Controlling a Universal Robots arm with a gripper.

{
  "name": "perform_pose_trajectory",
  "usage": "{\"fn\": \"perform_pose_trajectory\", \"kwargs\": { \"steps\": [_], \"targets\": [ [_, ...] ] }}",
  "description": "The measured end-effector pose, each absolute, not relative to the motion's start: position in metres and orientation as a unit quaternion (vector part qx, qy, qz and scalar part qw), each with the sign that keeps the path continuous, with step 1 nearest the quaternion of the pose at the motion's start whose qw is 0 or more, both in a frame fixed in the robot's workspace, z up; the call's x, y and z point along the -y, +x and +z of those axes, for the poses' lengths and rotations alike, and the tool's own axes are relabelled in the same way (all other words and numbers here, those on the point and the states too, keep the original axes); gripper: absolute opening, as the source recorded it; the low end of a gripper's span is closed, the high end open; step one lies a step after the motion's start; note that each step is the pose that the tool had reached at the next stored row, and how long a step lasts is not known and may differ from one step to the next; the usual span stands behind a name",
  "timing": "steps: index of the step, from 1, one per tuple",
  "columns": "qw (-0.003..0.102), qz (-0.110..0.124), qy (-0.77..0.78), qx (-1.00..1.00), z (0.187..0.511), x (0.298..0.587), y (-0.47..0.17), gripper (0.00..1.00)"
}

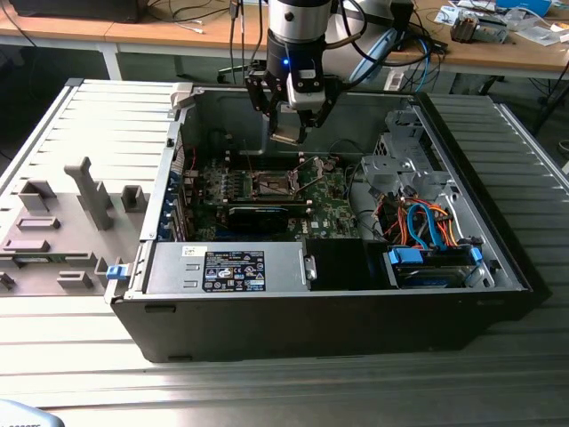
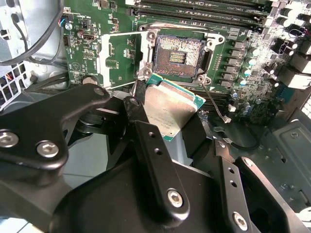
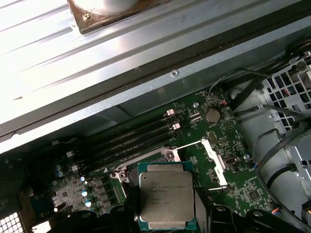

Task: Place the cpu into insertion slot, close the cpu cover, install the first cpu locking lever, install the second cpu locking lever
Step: 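Place the cpu into insertion slot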

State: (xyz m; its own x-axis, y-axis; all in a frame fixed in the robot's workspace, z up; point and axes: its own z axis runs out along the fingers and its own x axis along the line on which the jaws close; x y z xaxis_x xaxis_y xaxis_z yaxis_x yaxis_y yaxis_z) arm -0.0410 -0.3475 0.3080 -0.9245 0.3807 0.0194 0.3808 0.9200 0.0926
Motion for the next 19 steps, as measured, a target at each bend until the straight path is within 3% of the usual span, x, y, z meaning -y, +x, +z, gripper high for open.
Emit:
{"fn": "perform_pose_trajectory", "kwargs": {
  "steps": [19],
  "targets": [
    [0.0,-0.047,-0.207,0.977,0.3077,0.3475,-0.041,0.55]
  ]
}}
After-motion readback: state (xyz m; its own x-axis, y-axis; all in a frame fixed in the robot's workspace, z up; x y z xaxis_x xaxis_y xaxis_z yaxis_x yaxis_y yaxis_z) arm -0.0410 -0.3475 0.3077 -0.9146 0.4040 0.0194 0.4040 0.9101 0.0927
